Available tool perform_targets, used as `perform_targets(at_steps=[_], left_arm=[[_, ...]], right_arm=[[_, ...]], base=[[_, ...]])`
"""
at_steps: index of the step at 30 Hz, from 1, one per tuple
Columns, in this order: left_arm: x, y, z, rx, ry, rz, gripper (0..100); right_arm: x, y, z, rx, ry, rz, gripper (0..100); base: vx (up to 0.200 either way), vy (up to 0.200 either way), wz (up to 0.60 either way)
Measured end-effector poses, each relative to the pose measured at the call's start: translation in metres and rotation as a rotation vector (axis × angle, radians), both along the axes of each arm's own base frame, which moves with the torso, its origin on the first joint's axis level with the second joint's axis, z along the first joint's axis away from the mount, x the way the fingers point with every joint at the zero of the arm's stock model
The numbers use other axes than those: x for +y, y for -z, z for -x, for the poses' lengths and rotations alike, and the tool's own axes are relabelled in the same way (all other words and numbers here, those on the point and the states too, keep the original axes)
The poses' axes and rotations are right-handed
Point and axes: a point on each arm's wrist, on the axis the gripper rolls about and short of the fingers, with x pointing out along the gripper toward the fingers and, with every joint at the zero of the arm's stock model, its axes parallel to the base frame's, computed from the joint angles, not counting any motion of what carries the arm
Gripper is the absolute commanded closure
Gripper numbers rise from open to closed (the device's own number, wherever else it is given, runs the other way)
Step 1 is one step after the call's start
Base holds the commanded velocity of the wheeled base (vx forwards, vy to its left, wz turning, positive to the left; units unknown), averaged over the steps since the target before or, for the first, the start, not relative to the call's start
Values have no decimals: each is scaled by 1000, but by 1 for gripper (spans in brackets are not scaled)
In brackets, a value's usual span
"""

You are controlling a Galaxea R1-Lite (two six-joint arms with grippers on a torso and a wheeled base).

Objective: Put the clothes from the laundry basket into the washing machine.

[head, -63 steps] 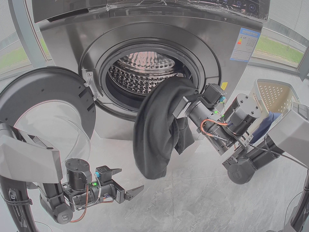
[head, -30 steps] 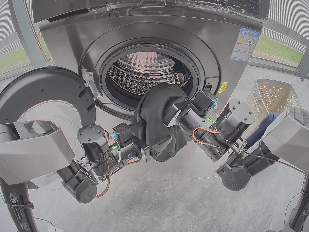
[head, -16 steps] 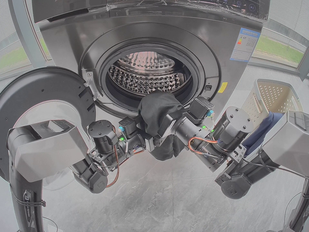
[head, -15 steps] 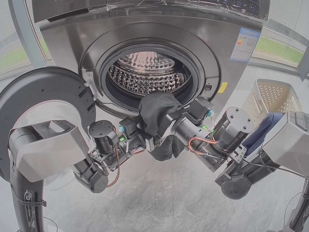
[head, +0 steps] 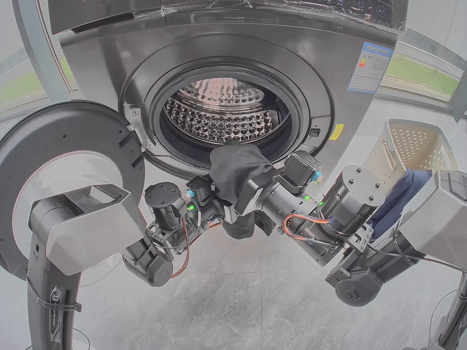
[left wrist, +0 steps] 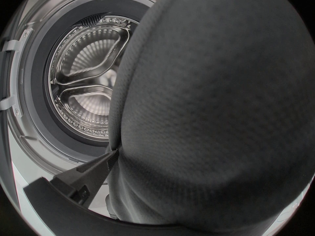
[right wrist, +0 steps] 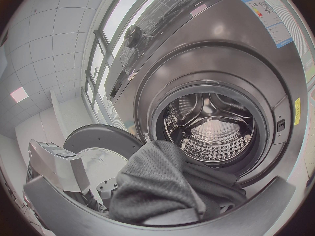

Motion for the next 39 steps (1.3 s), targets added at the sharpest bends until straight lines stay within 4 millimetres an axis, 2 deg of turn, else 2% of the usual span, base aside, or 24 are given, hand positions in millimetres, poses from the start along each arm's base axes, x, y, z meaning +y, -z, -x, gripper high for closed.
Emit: perform_targets(at_steps=[1,9,16,22,31,32,39], left_arm=[[-1,0,-1,-3,-6,3,100],[-1,-6,-12,-15,-64,64,100],[13,-15,-17,-14,-103,99,100],[22,-34,-6,6,-103,150,100],[33,-64,22,2,-90,179,100],[34,-67,26,2,-88,180,100],[39,-78,39,-6,-84,187,100]], right_arm=[[0,0,0,0,-1,0,100],[-3,0,-1,4,6,0,100],[-23,-3,-11,9,61,-2,100],[-40,2,-20,29,114,12,100],[-44,21,-27,75,133,52,100],[-43,23,-28,79,133,56,0],[-41,36,-21,114,119,97,0]], base=[[0,0,0],[0,0,0],[0,0,0],[0,0,0],[0,0,0],[0,0,0],[0,0,0]])
